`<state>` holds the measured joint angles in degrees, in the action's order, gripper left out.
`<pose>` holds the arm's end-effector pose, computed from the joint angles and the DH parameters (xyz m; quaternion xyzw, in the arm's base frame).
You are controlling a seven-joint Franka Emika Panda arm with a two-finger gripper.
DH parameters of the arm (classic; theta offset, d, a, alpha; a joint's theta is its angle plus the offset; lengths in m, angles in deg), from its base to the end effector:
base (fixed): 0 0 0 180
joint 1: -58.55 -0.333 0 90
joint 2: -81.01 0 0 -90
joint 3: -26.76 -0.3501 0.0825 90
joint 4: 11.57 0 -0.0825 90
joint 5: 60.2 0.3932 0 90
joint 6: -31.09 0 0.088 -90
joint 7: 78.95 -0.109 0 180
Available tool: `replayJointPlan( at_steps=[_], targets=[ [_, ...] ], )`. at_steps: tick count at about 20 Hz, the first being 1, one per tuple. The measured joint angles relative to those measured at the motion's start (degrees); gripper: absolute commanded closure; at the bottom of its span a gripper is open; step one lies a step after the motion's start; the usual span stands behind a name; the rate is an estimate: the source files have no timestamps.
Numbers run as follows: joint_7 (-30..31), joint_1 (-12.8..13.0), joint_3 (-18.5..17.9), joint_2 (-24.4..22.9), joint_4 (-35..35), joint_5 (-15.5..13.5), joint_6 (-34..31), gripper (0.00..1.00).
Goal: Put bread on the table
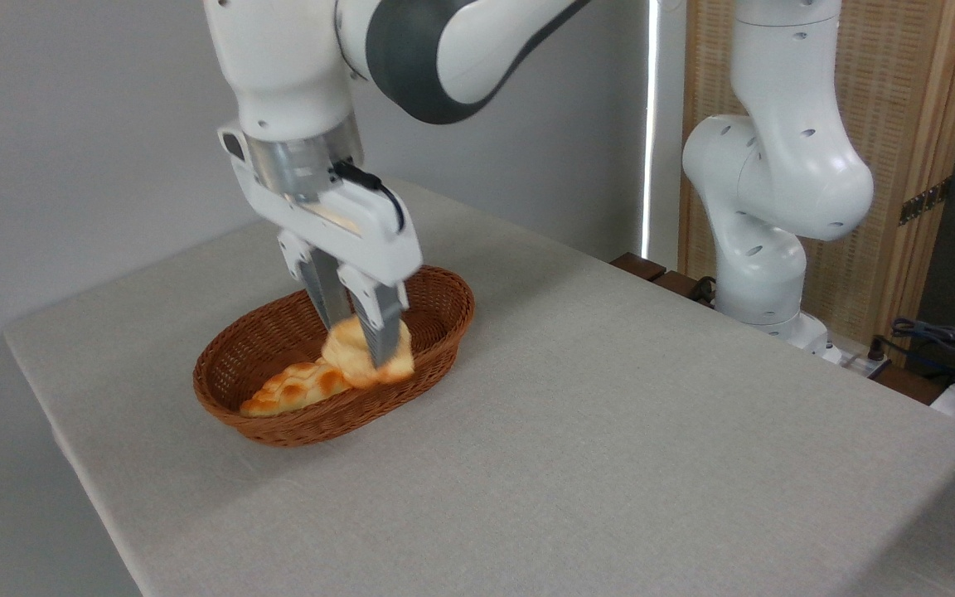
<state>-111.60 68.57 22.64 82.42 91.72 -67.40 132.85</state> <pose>0.5706 -0.0705 0.5483 0.9466 -0.3158 -0.0109 0.0645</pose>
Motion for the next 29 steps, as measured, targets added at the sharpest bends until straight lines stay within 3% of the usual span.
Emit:
replayJointPlan(
  at_steps=[3,12,23,29],
  targets=[
    [-1.09,-0.02,-1.98,0.65,0.52,1.83,0.00,0.00],
    [-1.50,-0.01,-3.14,3.89,1.01,2.31,0.08,0.00],
    [-1.55,0.80,-1.79,1.15,-5.24,2.37,0.66,0.00],
    [-7.18,0.60,-1.79,0.61,-5.45,3.04,0.59,0.00]
  ],
)
